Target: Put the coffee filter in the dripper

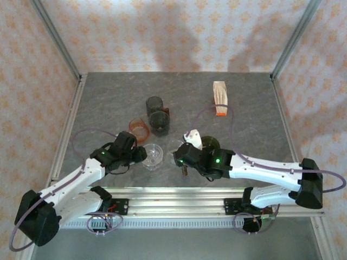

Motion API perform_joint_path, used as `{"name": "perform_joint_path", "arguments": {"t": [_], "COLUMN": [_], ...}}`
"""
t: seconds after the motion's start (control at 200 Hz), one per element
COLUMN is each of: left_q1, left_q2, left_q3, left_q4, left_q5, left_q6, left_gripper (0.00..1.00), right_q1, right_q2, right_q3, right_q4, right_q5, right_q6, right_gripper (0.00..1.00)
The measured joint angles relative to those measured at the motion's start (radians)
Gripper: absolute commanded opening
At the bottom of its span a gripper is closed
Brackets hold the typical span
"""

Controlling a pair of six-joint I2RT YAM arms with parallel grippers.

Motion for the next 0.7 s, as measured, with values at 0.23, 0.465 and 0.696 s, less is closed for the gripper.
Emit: {"name": "perform_joint_path", "arguments": {"t": [0.23,0.465,0.696], "left_q1": [-0.014,-0.015,-0.022], "left_q2": [0.020,0.015,-0.016], "left_q3": [0.014,0.026,0.044], "left_q4": [-0.009,-0.019,-0.068], "left_q5": [-0.023,-0.027,-0.047], "left_q6": [0.009,0.009,0.010], "left_gripper": [0.18,0.06,0.00], "right_q1": [-0.005,-0.028,-0.050], "right_q2": [-0.036,-0.089,-0.110], "right_q3": [-0.054,-0.084,-0.105], "right_q4": [-0.020,-0.029,-0.036], "right_q5": [0.039,0.080,0.103], "right_q6": [0.034,0.063,0.085], "right_gripper": [0.93,0.93,0.93]}}
